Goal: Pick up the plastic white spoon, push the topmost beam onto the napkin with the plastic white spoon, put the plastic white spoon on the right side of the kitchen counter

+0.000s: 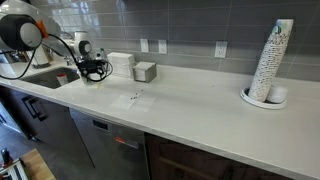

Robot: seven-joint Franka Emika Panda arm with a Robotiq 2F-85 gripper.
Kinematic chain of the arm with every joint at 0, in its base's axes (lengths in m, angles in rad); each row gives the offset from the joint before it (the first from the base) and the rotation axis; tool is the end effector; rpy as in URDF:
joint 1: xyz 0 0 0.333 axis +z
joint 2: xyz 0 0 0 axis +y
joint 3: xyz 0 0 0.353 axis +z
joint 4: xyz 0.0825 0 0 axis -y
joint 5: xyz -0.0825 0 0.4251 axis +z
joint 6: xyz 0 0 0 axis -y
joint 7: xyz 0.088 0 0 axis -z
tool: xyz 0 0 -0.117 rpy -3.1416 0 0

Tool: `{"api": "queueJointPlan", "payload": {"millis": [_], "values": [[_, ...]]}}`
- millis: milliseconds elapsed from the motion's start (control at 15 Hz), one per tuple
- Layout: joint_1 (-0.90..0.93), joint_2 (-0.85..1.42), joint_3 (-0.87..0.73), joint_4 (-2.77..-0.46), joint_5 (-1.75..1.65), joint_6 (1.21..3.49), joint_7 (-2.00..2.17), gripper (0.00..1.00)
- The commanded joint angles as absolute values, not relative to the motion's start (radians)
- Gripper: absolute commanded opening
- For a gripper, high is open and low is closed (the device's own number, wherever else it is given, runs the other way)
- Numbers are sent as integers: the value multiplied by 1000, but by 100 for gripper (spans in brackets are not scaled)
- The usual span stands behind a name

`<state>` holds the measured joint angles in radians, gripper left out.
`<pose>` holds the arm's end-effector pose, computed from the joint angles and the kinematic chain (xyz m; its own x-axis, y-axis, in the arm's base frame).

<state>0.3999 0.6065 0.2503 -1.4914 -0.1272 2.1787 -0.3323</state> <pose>0.6403 0.4372 0.3349 0.5372 0.8369 0.1052 0.8413 -0.5405 0.0039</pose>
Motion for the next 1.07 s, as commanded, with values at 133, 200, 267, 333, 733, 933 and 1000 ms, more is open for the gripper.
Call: {"api": "queueJointPlan", "payload": {"millis": [133,200,267,333,733,933,1000], "values": [[422,638,244,-1505,-186,2277,-290,100],[428,642,238,-1508,-199,2292,-280,100],[428,648,238,-1511,-207,2315,-282,100],[426,653,239,-1511,-211,2325,-281,100],[410,681,237,-1531,-210,2417,-287,100],[406,692,235,-1530,-208,2434,-289,87],[405,696,236,-1527,-206,2429,-290,74]]}}
